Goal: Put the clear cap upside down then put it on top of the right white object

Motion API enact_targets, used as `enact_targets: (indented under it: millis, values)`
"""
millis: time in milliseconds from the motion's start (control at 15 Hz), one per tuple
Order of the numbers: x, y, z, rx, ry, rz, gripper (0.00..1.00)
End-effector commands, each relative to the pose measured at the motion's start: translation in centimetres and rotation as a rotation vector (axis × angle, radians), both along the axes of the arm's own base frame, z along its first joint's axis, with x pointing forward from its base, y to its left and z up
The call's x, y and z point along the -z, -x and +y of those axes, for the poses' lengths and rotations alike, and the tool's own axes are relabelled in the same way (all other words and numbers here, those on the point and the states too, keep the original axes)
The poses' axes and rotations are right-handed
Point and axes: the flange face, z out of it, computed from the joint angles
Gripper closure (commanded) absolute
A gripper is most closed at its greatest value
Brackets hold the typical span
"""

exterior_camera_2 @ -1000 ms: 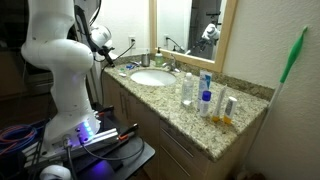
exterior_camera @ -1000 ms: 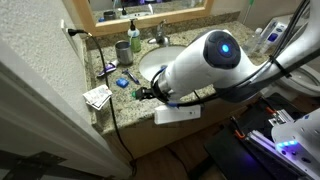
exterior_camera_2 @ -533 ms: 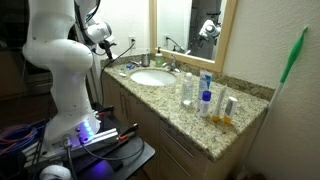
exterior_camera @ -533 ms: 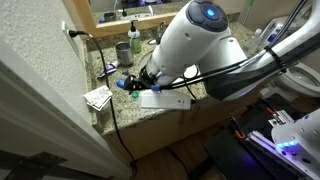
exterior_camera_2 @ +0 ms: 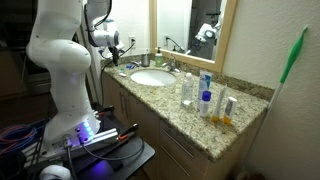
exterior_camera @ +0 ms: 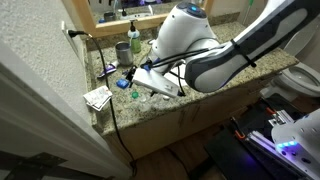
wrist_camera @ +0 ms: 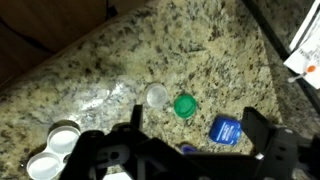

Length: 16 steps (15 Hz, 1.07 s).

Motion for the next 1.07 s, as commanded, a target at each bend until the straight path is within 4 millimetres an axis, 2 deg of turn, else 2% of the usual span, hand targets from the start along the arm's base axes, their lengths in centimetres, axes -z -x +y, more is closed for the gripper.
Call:
enact_targets:
  millis: [0,267,533,600,867,1000]
  values:
    - [0.3,-0.7,-0.3,0.015,-0.01,0.01,0.0]
    - [1.7,-1.2,-0.3,0.02,0.062,0.137,0.0]
    - [1.1,-2.0,0.1,0.069,0.193,0.223,0.0]
    - [2.0,-1.5,-0.1,0.049,0.149,0.2,0.0]
    - [1.3,-2.0,0.2,0.059,0.18,0.212,0.0]
    - [2.6,-2.5,0.4,0.053,0.151,0.211,0.0]
